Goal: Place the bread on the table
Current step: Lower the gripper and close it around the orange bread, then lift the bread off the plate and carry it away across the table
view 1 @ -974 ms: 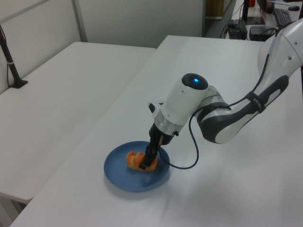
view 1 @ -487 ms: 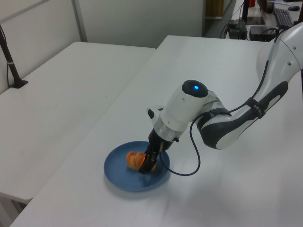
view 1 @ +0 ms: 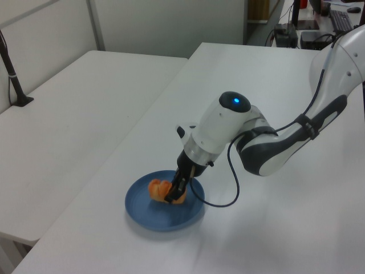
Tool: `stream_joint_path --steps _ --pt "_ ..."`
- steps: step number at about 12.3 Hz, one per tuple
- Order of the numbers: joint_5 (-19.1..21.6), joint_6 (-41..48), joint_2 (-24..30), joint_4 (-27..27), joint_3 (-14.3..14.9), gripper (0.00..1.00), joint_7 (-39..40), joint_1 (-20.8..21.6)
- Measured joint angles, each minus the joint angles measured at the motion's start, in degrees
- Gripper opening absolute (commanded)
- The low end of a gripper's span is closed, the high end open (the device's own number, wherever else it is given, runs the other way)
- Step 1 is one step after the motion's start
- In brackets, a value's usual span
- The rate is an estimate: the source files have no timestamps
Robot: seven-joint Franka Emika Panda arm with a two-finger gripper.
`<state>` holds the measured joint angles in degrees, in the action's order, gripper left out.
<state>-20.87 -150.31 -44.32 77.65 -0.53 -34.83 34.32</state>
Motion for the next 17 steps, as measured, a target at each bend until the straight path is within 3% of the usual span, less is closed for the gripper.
stream_joint_path --steps 5,10,13,17 --pt "0.02 1.26 9.25 3.55 -2.48 0.52 -1.48 -4.09" --pt "2.33 13.84 21.66 8.49 -2.66 0.54 -1.77 -10.64" --pt "2.78 16.21 27.63 12.39 -2.73 0.54 -0.89 -15.33" --pt "14.49 25.14 34.48 16.31 -2.77 0.55 17.36 -22.82"
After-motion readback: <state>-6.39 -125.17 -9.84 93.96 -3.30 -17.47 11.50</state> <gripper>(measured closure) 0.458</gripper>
